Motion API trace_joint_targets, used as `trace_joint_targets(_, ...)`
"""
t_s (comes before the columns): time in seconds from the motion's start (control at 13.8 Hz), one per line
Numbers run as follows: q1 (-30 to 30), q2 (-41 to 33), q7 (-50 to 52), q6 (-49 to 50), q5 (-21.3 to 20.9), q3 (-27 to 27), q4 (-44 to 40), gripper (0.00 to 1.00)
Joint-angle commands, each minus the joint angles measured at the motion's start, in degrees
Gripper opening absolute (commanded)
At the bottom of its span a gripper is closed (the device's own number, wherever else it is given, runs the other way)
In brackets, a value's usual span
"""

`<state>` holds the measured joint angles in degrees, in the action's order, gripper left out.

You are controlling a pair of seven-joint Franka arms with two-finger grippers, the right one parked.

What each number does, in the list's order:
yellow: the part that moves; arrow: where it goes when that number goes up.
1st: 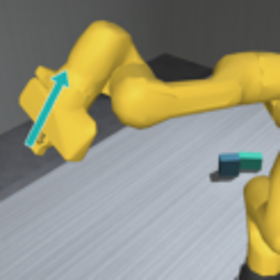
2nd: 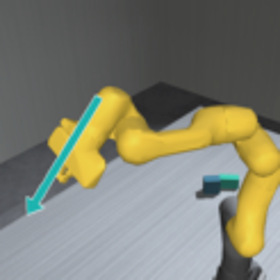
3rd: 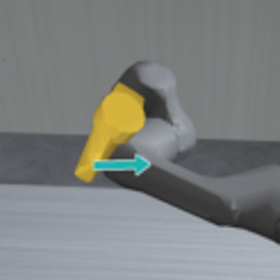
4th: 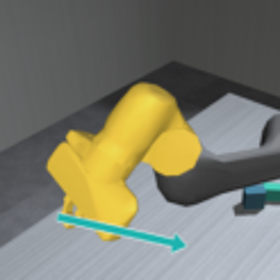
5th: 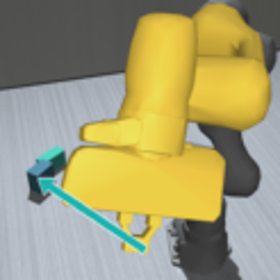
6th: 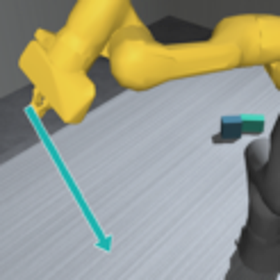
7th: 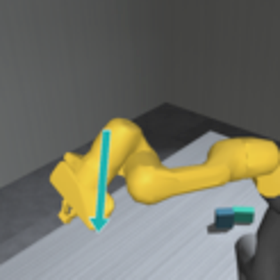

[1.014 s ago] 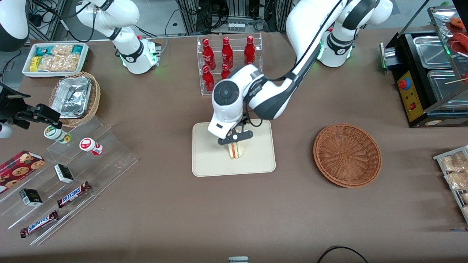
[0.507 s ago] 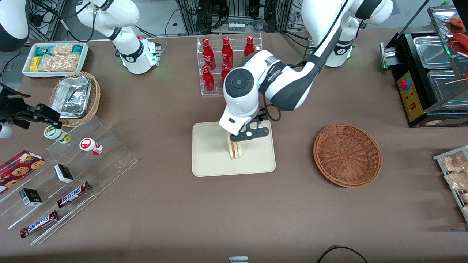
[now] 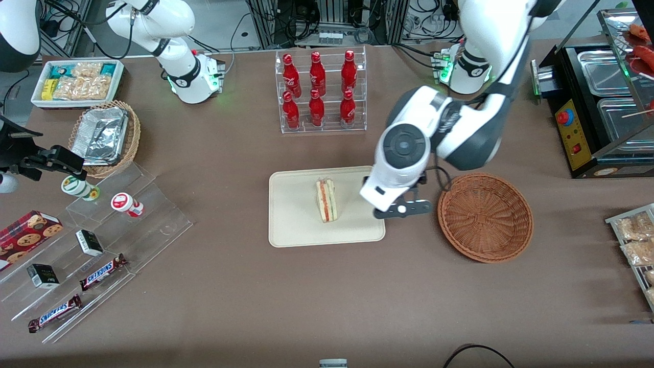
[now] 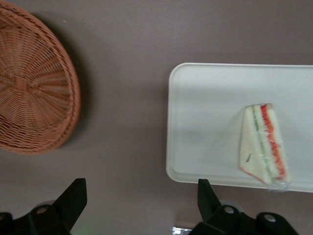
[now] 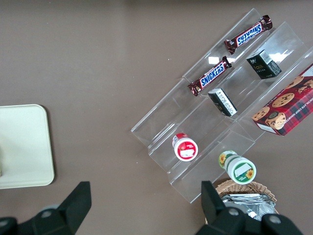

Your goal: Place sandwich from basket to tray

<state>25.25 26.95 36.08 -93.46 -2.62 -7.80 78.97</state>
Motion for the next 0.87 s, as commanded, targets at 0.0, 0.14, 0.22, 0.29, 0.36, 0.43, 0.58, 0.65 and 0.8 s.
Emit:
trace_joint_targets(0.0, -4.67, -8.04, -8.27, -0.4, 0.42, -0.47, 9.35, 1.0)
trace_joint_targets(0.14, -8.01, -11.38, -14.43, -0.05, 0.95, -0.55, 12.07, 1.0)
trace_joint_targets(0.22, -9.68, -13.48, -17.85, 0.21, 1.21, -0.47, 13.92, 1.0)
trace_joint_targets(0.29, -11.26, -15.77, -20.76, 0.3, 1.82, -0.47, 16.02, 1.0)
trace_joint_targets(0.36, -13.37, -17.96, -23.22, 0.21, 2.53, -0.47, 17.87, 1.0)
trace_joint_targets(0.43, -15.13, -19.73, -25.07, 0.39, 3.67, -0.47, 18.93, 1.0)
trace_joint_targets(0.58, -18.21, -22.72, -28.24, 1.52, 4.2, -0.47, 20.61, 1.0)
trace_joint_targets(0.65, -19.26, -23.78, -30.0, 3.44, 4.2, -0.47, 20.7, 1.0)
trace_joint_targets(0.8, -21.81, -26.32, -32.29, 6.0, 4.2, -0.38, 20.61, 1.0)
